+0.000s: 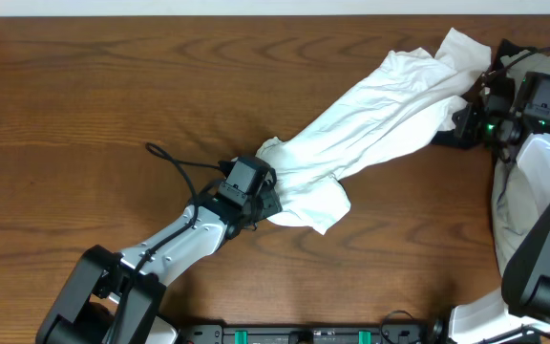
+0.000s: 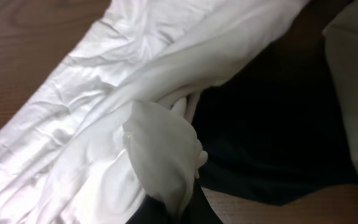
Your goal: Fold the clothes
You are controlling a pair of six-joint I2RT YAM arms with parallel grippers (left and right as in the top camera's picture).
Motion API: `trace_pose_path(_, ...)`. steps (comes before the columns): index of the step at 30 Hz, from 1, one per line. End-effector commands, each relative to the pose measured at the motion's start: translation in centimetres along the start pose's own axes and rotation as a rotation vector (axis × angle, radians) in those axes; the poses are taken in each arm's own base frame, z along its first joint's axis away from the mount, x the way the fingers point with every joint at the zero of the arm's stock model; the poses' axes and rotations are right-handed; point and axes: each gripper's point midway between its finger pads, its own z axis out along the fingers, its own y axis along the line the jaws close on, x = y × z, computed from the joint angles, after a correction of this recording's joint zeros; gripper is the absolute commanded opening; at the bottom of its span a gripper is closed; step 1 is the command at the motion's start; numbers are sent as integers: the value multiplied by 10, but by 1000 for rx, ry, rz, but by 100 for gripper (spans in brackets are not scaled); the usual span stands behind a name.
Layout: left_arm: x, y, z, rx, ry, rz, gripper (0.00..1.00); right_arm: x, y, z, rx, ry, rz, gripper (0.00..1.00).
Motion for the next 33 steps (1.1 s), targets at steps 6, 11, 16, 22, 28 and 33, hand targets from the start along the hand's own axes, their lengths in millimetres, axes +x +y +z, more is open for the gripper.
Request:
trace_pose_path(6, -4, 3, 1, -30, -18, -2, 44, -6, 16, -2, -28, -7, -6, 1)
trace_pose_path(11, -3, 5, 1, -40, -17, -2, 12, -5, 20, -1, -33, -3, -12, 1)
trace_pose_path(16, -4, 5, 1, -40, -17, -3, 6, -5, 21, -2, -33, -3, 18, 1)
trace_pose_path(22, -11, -2, -17, -19, -39, -7, 6, -16, 32, -28, -37, -49, 44, 1)
trace_pose_path(28, -39, -26, -83, 42, -124, 51, 6, -40, 54, -85, -40, -180, 29, 1)
trace_pose_path(33, -54, -44, -143, 118, -216, 89, 6, -47, 72, -126, -55, -255, 52, 1)
